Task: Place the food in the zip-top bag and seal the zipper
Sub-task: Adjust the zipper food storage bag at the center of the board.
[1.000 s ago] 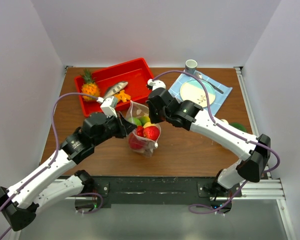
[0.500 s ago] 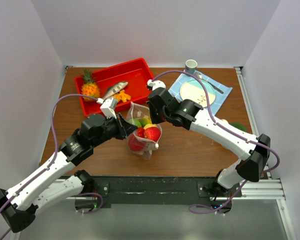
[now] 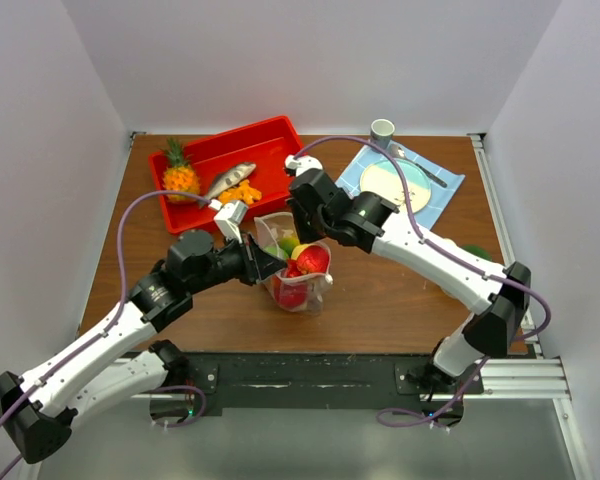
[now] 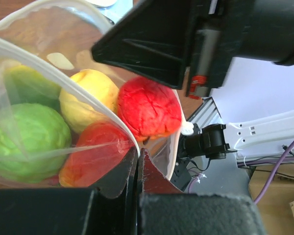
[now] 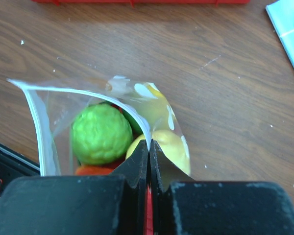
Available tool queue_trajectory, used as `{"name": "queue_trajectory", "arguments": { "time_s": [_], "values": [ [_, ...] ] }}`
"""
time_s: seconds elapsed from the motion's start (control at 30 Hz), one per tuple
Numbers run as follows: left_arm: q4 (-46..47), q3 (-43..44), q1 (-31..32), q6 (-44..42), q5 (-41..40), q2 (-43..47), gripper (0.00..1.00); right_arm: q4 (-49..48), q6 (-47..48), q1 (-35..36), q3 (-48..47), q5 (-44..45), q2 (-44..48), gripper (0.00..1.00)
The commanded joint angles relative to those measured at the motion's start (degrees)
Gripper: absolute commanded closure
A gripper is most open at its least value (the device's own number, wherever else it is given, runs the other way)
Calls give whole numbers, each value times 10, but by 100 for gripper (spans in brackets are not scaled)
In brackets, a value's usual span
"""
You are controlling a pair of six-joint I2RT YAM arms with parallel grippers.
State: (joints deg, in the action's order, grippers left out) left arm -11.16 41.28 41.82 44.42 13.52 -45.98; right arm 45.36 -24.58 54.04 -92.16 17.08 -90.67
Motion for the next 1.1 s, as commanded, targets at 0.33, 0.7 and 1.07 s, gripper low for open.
{"name": "queue_trajectory", "arguments": {
  "time_s": [0.33, 0.7, 1.07],
  "values": [
    [30, -7, 4, 37, -74, 23, 100, -7, 22, -9, -32, -30, -35, 100],
    [-5, -3, 4, 58, -135, 60, 100, -4, 19, -10, -33, -20, 21, 68],
    [-16, -16, 4, 89, -177, 77, 100, -21, 11, -10, 9, -34, 109, 44]
  ]
}}
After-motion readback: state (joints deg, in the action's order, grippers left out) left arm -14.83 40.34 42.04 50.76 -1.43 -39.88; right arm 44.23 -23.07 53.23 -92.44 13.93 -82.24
